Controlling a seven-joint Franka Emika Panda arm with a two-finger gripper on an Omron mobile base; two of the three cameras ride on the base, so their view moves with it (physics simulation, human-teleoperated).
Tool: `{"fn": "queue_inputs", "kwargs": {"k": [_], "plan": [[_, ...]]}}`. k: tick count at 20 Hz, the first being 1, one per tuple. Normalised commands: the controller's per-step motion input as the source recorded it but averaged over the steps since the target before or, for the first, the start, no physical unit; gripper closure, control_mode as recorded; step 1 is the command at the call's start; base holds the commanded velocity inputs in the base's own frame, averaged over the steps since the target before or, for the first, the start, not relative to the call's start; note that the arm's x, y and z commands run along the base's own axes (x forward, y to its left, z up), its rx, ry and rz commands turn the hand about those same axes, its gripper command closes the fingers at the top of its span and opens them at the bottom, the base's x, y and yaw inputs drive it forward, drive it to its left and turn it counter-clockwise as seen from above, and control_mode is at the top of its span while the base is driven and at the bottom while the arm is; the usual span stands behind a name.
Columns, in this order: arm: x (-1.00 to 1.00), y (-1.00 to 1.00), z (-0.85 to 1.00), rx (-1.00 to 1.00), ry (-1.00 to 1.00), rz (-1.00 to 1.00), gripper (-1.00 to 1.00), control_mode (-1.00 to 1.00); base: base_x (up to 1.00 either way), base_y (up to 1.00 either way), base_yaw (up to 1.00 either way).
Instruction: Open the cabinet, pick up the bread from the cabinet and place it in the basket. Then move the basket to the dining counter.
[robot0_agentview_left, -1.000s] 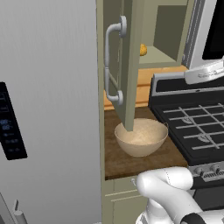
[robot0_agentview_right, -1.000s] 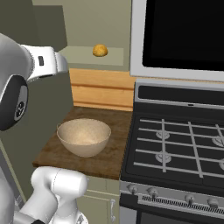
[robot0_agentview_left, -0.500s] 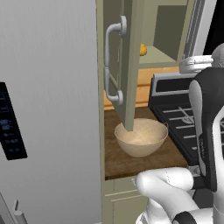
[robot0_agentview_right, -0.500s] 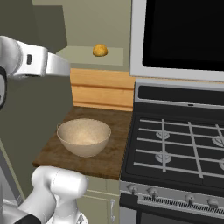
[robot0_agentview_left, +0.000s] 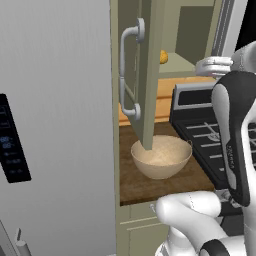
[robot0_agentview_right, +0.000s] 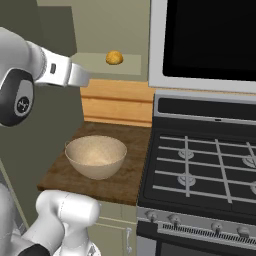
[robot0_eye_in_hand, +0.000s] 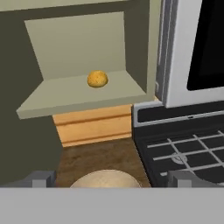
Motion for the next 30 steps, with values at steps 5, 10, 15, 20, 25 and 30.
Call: {"fn": "queue_inputs", "kwargs": {"k": [5, 10, 15, 20, 25, 30], "plan": [[0.68, 0.09, -0.09, 0.06, 0.03, 0.12, -1.00, -1.00, 0.00, 0.00, 0.00], [0.50, 0.05, -0.04, -0.01, 0.00, 0.08, -1.00, -1.00, 0.00, 0.00, 0.00], [0.64, 0.00, 0.00, -0.01, -0.04, -0.01, -1.00, -1.00, 0.00, 0.00, 0.00], [0.75, 0.10, -0.08, 0.00, 0.00, -0.03, -1.00, -1.00, 0.00, 0.00, 0.00], [0.64, 0.00, -0.18, 0.00, 0.05, 0.00, -1.00, -1.00, 0.00, 0.00, 0.00], [0.71, 0.00, -0.05, 0.00, 0.00, 0.00, -1.00, -1.00, 0.00, 0.00, 0.00]]}}
